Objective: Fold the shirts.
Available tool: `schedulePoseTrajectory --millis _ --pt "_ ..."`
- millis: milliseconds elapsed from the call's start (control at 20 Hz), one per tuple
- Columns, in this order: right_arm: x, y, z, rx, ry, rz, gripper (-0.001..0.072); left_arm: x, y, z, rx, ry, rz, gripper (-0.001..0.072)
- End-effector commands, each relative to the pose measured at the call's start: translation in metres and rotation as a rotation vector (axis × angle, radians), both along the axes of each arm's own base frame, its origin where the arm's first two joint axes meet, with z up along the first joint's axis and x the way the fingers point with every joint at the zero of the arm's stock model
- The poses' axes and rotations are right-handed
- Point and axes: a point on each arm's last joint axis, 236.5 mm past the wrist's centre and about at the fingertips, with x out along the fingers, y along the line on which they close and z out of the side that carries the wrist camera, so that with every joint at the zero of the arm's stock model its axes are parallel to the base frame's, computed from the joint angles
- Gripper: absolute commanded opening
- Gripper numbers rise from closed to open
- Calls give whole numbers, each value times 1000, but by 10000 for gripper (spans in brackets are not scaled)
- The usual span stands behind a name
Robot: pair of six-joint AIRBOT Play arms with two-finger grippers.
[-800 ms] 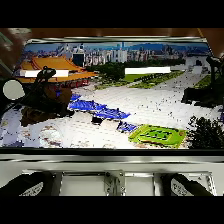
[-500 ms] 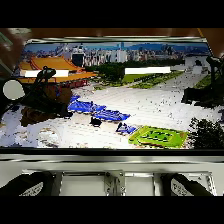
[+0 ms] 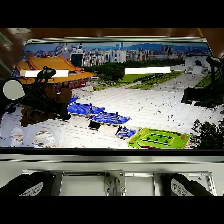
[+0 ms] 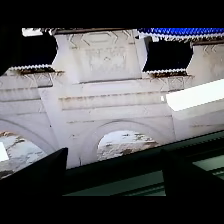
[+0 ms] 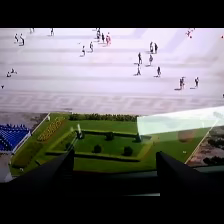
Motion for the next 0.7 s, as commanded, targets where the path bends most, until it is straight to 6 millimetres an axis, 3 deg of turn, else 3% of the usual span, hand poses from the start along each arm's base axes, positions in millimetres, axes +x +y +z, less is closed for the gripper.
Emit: schedulePoseTrajectory --millis 0,100,250,450,600,650 --pt "7 2 2 7 -29 -3 638 4 -1 1 -5 -14 1 684" --pt "19 3 6 16 -83 -5 638 16 -7 2 -28 -59 6 685" --pt "20 2 6 10 -87 -5 638 25 -11 2 -47 -83 15 686" --pt "23 1 6 -4 -98 20 638 40 -34 8 -184 -101 135 685" --pt "30 -2 2 -12 -106 24 638 56 -32 5 -175 -150 132 682" --pt "34 1 -2 -3 -105 36 638 67 -19 1 -101 -195 101 675"
